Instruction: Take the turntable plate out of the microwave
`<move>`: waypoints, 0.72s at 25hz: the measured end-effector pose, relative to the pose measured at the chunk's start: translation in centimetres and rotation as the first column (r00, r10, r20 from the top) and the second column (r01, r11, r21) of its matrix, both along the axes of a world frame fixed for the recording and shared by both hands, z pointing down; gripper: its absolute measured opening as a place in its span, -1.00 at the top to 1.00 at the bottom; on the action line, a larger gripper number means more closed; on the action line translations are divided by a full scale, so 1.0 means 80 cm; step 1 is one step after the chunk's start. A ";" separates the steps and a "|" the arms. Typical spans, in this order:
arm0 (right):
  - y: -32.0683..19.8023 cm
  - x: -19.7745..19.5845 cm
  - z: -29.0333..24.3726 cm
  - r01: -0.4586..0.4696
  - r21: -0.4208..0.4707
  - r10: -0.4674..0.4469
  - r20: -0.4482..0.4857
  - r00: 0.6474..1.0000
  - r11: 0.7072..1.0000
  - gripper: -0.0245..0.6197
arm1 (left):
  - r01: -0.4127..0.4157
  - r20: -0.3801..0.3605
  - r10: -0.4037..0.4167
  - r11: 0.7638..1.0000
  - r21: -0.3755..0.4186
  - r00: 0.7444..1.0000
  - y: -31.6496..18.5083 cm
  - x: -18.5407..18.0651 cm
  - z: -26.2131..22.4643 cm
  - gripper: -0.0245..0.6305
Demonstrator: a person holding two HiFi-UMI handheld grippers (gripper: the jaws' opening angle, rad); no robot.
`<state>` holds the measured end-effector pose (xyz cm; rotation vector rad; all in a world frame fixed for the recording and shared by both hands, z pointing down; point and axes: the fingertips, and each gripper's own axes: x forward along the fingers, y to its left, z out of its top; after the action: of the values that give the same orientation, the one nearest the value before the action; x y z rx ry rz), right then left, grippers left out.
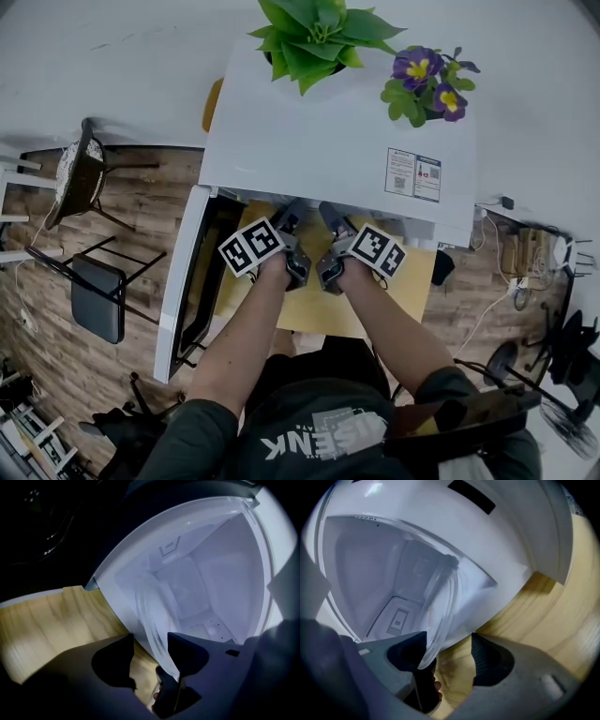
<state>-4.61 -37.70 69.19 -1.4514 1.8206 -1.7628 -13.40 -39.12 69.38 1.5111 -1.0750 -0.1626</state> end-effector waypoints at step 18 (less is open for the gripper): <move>0.029 0.012 -0.004 -0.011 0.057 0.011 0.004 1.000 0.998 0.11 | -0.075 -0.080 0.074 0.997 0.001 0.994 0.086 0.015 -0.015 0.64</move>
<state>-3.65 -35.35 68.86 -1.4333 1.8422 -1.6933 -12.19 -32.24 68.15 1.5276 -0.9532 -0.1689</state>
